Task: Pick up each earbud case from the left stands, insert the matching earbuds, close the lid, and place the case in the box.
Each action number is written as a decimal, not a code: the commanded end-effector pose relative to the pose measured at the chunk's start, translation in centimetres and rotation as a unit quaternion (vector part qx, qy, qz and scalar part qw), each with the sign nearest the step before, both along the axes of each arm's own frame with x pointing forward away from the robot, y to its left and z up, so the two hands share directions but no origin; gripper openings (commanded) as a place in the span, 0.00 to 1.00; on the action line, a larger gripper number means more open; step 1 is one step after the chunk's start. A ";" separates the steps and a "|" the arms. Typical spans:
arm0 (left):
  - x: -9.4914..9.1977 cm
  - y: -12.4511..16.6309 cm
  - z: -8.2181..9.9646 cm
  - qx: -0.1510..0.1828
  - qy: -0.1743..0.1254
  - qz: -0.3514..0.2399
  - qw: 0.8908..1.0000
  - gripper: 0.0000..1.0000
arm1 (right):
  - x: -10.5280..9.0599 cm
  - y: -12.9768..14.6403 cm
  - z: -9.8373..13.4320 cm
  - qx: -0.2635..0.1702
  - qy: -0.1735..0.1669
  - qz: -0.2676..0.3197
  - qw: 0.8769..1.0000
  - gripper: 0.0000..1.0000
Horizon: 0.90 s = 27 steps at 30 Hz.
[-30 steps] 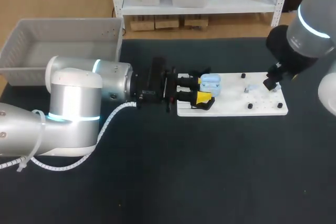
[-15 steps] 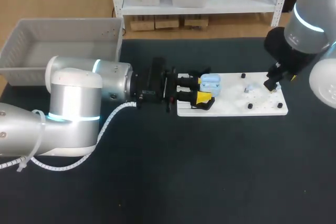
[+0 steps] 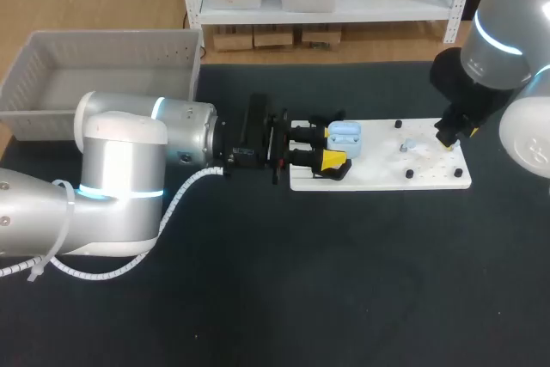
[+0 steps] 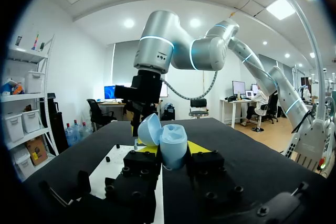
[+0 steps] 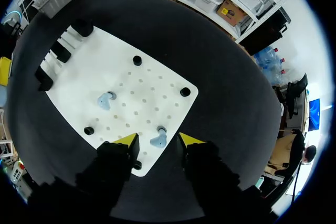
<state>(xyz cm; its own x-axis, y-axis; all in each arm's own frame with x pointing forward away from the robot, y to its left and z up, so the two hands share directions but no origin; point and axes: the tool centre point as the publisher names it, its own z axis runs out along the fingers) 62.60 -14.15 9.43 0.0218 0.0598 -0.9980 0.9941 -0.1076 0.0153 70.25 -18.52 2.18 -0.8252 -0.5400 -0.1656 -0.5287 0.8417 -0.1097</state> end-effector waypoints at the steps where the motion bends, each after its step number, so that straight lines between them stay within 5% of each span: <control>1: -0.1 0.0 -0.1 -0.002 -0.002 0.002 1.000 0.00 | 0.2 -0.1 -0.4 -0.002 -0.001 -0.002 1.000 0.45; 27: -0.1 0.0 -0.1 -0.002 -0.002 0.002 1.000 0.00 | 0.3 -0.3 -1.1 -0.002 0.001 -0.008 1.000 0.37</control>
<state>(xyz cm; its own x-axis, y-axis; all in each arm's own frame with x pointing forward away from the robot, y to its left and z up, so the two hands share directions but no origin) 62.60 -14.15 9.43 0.0218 0.0598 -0.9980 0.9941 -0.1076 0.0153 70.57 -18.83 1.19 -0.8340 -0.5280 -0.1600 -0.5167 0.8492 -0.1089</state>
